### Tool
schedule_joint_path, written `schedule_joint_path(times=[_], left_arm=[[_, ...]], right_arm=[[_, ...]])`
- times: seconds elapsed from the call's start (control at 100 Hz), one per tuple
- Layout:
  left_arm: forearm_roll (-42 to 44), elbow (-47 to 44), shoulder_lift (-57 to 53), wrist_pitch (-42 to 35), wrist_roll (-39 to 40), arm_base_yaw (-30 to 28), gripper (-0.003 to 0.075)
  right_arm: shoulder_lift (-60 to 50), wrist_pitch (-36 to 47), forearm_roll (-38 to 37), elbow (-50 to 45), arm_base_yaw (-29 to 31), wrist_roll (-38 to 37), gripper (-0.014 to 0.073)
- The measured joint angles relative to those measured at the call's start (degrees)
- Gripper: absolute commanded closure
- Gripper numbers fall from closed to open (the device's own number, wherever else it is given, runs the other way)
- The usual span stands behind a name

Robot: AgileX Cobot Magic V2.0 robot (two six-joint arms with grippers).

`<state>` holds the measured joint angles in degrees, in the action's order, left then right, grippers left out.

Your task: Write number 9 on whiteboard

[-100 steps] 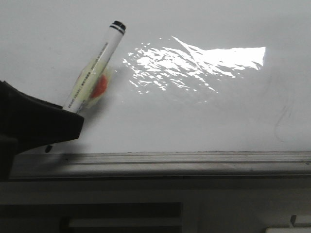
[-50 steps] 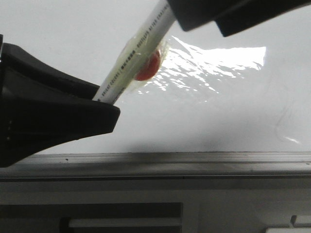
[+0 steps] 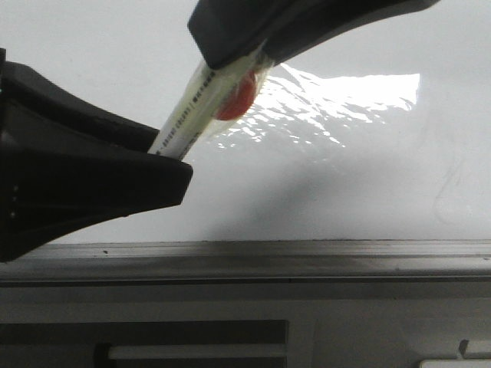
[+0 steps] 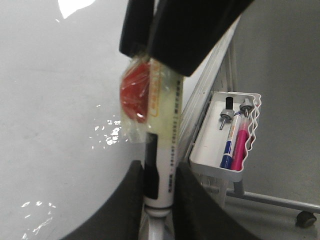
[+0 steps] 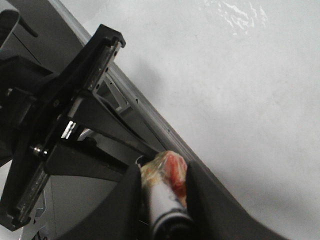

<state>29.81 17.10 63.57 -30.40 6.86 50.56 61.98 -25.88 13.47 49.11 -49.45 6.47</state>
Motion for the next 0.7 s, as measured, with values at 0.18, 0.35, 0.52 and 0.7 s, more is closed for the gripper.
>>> schedule_joint_path(times=[0.18, 0.35, 0.52, 0.7], left_arm=[[0.2, 0.0, 0.0, 0.6, 0.0, 0.0, 0.0709], [0.2, 0.0, 0.0, 1.9, 0.0, 0.0, 0.0469], [-1.1, -0.1, -0.6, 3.8, 1.0, 0.1, 0.0331], [-2.0, -0.1, -9.5, 10.0, 4.8, 0.3, 0.0331]], right_arm=[[0.0, 0.0, 0.3, 0.0, -0.1, 0.0, 0.0662], [0.0, 0.0, 0.4, 0.0, -0.1, 0.0, 0.0662], [0.0, 0.0, 0.3, 0.0, -0.1, 0.0, 0.0662], [0.0, 0.0, 0.1, 0.0, 0.2, 0.0, 0.0662]])
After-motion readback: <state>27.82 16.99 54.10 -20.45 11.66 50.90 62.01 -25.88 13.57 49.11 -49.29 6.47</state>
